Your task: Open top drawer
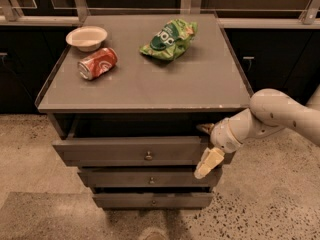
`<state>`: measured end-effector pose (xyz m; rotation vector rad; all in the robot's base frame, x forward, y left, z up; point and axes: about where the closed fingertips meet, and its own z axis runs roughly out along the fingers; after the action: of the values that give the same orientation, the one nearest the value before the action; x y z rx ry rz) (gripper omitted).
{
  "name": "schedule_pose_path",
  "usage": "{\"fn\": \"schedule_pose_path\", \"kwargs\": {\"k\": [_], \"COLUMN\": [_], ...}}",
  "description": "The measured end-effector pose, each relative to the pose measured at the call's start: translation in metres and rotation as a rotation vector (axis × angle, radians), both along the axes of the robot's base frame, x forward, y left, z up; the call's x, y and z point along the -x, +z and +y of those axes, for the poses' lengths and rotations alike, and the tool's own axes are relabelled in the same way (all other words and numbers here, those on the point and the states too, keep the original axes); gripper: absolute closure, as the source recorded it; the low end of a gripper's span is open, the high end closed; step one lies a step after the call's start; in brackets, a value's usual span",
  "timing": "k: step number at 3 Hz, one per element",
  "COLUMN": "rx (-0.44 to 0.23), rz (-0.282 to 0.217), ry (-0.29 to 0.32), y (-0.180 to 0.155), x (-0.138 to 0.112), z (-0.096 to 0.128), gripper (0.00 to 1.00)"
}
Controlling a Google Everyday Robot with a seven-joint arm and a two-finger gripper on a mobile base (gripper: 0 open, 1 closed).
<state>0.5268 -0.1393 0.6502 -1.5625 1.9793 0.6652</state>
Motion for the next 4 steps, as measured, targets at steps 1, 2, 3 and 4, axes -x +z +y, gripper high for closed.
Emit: {"fn": "schedule_pose_path", "kwargs": {"k": [1,2,3,4], "rx": [0.007,0.007,0.003,0.003], "rz": [0.064,0.064,0.115,0.115], "ry": [0.013,0.013,0.006,0.006], "y": [-0.003,-0.001,0.000,0.001], "x": [0.013,0.013,0.026,0.026], "z": [0.000,0.000,-0.002,-0.002], "gripper": [0.00,0.00,0.00,0.00]}}
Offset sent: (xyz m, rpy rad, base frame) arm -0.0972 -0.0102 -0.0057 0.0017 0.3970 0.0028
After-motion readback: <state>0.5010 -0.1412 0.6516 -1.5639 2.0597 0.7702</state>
